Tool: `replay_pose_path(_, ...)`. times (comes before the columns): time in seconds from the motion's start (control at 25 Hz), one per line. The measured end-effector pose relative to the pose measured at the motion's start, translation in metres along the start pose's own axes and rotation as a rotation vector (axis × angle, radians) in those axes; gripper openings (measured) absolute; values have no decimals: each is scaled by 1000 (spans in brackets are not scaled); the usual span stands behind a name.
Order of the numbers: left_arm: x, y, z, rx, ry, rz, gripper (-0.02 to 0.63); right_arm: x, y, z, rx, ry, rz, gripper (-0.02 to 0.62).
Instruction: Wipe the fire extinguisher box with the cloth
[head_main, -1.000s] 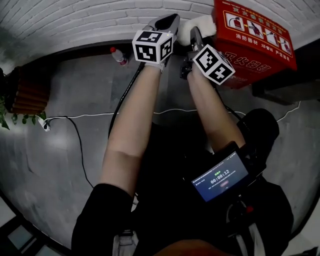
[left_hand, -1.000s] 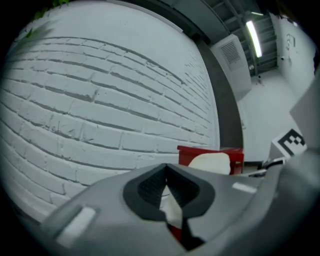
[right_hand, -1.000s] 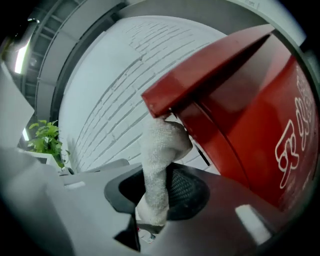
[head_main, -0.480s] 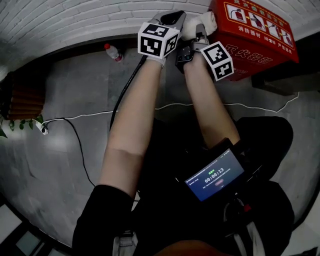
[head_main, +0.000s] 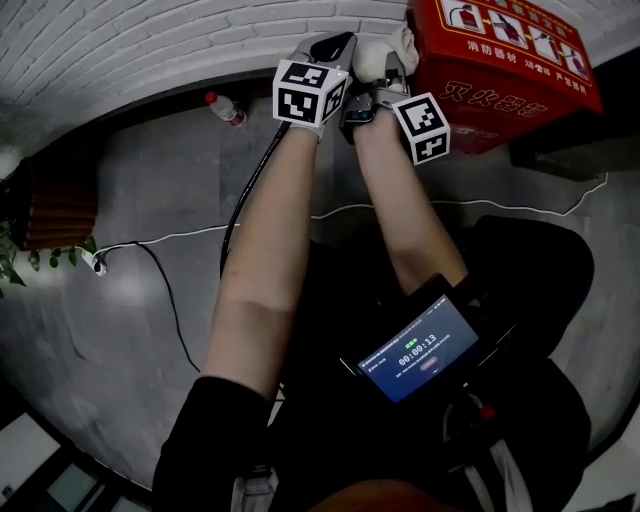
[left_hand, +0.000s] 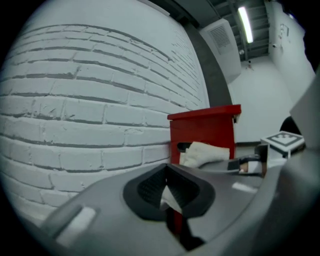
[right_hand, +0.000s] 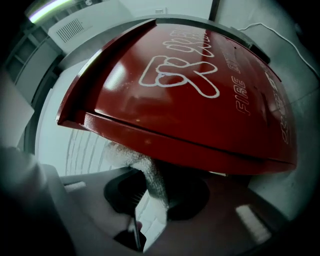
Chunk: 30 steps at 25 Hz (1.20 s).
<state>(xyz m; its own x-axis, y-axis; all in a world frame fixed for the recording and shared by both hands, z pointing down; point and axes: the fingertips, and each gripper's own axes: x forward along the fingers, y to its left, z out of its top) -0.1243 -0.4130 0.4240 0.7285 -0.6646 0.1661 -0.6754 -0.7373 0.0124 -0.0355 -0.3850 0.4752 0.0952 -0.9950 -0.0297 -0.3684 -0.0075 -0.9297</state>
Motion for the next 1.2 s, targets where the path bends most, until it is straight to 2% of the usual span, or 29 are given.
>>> replay_pose_path(0.16, 6, -13, -9, 104, 33, -54, 0, -3, -19, -8, 51, 0, -19, 87)
replay_pose_path(0.48, 20, -16, -44, 193, 115, -34, -1, -3, -57, -22, 97, -12, -53, 87)
replay_pose_path(0.68, 28, -27, -71, 274, 164, -49, -1, -3, -84, -34, 99, 6, -95, 87)
replay_pose_path(0.92, 36, -34, -102, 314, 214, -66, 0, 1, -116, -45, 116, 20, -127, 87)
replay_pose_path(1.2, 42, -39, -117, 399, 188, -54, 0, 9, -144, -56, 175, 5, -84, 87)
